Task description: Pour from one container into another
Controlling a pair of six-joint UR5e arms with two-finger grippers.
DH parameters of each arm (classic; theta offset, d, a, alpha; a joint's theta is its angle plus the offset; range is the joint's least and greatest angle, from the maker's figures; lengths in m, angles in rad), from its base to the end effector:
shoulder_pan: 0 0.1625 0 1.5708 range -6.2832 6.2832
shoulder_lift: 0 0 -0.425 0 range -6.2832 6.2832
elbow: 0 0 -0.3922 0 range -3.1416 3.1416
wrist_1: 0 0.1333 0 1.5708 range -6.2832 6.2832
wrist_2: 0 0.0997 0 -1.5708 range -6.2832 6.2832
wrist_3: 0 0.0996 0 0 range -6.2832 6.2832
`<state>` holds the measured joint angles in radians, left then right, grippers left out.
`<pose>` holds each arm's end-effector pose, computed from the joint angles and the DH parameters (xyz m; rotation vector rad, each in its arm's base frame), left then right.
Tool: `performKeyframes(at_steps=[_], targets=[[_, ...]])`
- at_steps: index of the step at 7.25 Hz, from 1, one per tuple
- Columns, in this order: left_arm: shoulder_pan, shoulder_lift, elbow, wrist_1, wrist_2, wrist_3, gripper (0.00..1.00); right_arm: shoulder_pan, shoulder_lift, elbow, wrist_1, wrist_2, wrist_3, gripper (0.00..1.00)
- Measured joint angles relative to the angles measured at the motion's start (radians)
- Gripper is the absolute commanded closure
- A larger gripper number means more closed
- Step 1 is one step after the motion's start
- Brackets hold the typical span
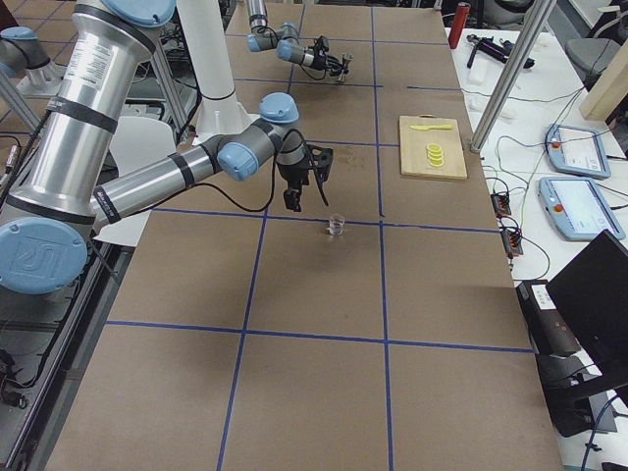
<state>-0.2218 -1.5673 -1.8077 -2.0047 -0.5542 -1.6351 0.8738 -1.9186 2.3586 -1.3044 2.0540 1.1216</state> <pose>0.4309 -0.3206 0.4763 1.0338 0.5353 -0.5921 -0.1535 -0.3189 0.3974 0.0602 -0.8315 0.2292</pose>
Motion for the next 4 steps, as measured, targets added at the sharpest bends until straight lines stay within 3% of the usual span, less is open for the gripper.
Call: performKeyframes(at_steps=[4], targets=[[-0.003, -0.033, -0.085, -0.007, -0.005, 0.078, 1.00, -0.243, 0.006, 0.007, 0.070, -0.267, 0.171, 0.00]])
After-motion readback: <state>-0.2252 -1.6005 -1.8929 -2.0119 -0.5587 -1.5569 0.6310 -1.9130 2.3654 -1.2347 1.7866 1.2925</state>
